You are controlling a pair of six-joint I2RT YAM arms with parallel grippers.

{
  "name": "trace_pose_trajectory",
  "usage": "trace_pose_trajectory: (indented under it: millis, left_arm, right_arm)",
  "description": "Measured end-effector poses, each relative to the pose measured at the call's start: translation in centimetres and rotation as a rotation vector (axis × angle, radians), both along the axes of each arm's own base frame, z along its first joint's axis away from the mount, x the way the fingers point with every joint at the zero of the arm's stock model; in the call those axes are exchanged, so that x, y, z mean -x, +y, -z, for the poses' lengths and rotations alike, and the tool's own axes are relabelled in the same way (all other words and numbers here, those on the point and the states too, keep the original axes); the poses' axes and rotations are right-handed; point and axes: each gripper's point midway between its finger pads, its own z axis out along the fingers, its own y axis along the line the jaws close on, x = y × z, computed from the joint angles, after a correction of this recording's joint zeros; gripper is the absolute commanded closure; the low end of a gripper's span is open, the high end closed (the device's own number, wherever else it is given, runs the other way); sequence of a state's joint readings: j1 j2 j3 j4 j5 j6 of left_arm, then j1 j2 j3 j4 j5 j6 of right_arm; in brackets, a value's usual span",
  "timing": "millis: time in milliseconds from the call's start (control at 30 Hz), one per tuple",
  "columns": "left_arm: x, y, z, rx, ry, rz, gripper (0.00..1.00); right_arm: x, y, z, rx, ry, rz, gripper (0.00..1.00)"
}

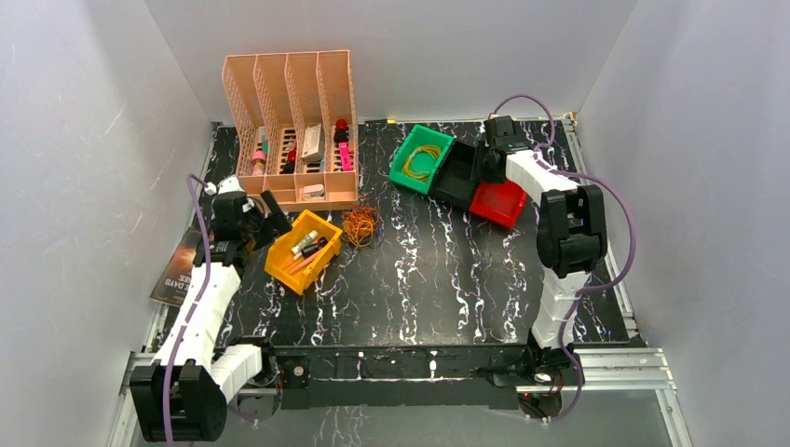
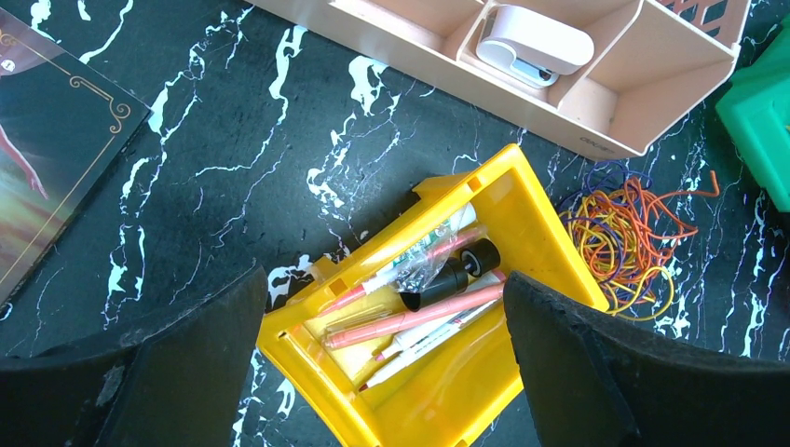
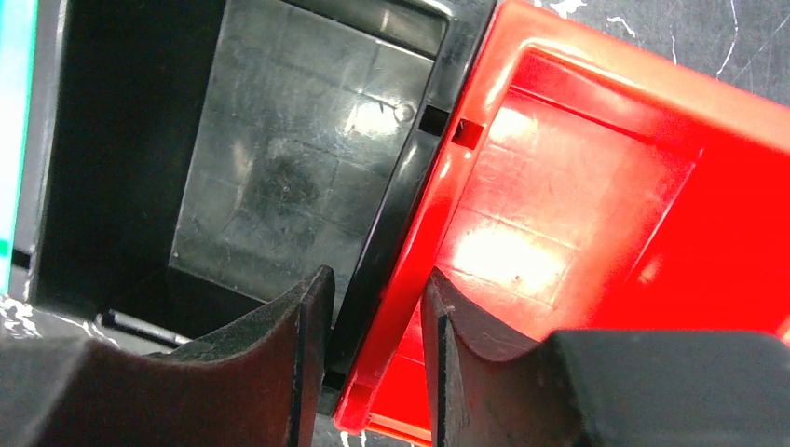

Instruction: Untangle the cables

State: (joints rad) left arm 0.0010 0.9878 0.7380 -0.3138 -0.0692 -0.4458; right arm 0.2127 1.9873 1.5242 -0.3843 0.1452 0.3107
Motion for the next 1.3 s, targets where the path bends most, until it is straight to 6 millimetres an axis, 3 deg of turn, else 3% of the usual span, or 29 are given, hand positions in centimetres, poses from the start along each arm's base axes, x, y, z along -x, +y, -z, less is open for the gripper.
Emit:
trace_pose_trajectory:
  millis: [100, 300, 567, 600, 733, 867, 967, 1133, 1200, 1300]
  left_arm:
    - [-0.1, 0.0, -0.1, 0.001, -0.001, 0.001, 0.02]
    - [-0.2, -0.1, -0.3, 0.005, -0.006, 0.003, 0.02]
    - [-0.3, -0.2, -0.3, 0.011, -0.008, 0.010, 0.02]
    - [-0.3, -0.2, -0.3, 0.012, -0.008, 0.011, 0.02]
    - [-0.3, -0.3, -0.3, 0.016, -0.008, 0.015, 0.02]
    - [-0.3, -0.3, -0.3, 0.016, -0.008, 0.016, 0.02]
    - [-0.4, -0.5, -0.5, 0.020, -0.018, 0.022, 0.02]
    - [-1.2, -2.0, -1.5, 0.058, -0.069, 0.110, 0.02]
    - [-1.5, -2.7, -1.9, 0.069, -0.082, 0.159, 0.02]
    - [-2.2, -3.3, -2.8, 0.070, -0.095, 0.207, 0.02]
  right_arm:
    - [0.4, -0.3, 0.3, 0.027, 0.018, -0.027, 0.64]
    - [1.4, -0.6, 0.4, 0.048, 0.037, -0.051, 0.65]
    - [5.0, -0.9, 0.6, 0.058, 0.090, -0.081, 0.65]
    - [5.5, -0.9, 0.6, 0.058, 0.093, -0.084, 0.63]
    - [7.4, -1.2, 0.8, 0.073, 0.112, -0.082, 0.34]
    - [9.7, -2.0, 1.4, 0.105, 0.156, -0.069, 0.24]
    - [9.8, -2.1, -0.6, 0.098, 0.111, -0.059, 0.20]
    - [9.1, -0.4, -8.9, -0.030, -0.133, -0.078, 0.15]
    - [9.4, 1.2, -12.0, -0.101, -0.223, -0.114, 0.14]
    - [10.2, 4.3, -14.0, -0.174, -0.275, -0.180, 0.13]
